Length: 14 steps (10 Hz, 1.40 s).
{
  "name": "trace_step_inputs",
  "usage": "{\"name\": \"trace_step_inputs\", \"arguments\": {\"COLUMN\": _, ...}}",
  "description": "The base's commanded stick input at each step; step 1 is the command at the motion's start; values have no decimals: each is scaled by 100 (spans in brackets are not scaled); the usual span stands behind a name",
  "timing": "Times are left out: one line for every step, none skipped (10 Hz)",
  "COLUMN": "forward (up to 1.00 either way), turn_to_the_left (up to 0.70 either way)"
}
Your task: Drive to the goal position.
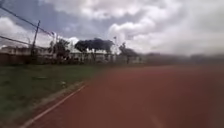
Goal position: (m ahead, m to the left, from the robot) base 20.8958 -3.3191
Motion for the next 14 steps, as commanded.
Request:
{"name": "trace_step_inputs", "arguments": {"forward": 100, "turn_to_the_left": 0}}
{"name": "trace_step_inputs", "arguments": {"forward": 100, "turn_to_the_left": 0}}
{"name": "trace_step_inputs", "arguments": {"forward": 100, "turn_to_the_left": 0}}
{"name": "trace_step_inputs", "arguments": {"forward": 100, "turn_to_the_left": 0}}
{"name": "trace_step_inputs", "arguments": {"forward": 100, "turn_to_the_left": 0}}
{"name": "trace_step_inputs", "arguments": {"forward": 100, "turn_to_the_left": 0}}
{"name": "trace_step_inputs", "arguments": {"forward": 100, "turn_to_the_left": 0}}
{"name": "trace_step_inputs", "arguments": {"forward": 100, "turn_to_the_left": 0}}
{"name": "trace_step_inputs", "arguments": {"forward": 100, "turn_to_the_left": 0}}
{"name": "trace_step_inputs", "arguments": {"forward": 100, "turn_to_the_left": 0}}
{"name": "trace_step_inputs", "arguments": {"forward": 100, "turn_to_the_left": 0}}
{"name": "trace_step_inputs", "arguments": {"forward": 100, "turn_to_the_left": 0}}
{"name": "trace_step_inputs", "arguments": {"forward": 100, "turn_to_the_left": 0}}
{"name": "trace_step_inputs", "arguments": {"forward": 100, "turn_to_the_left": 0}}
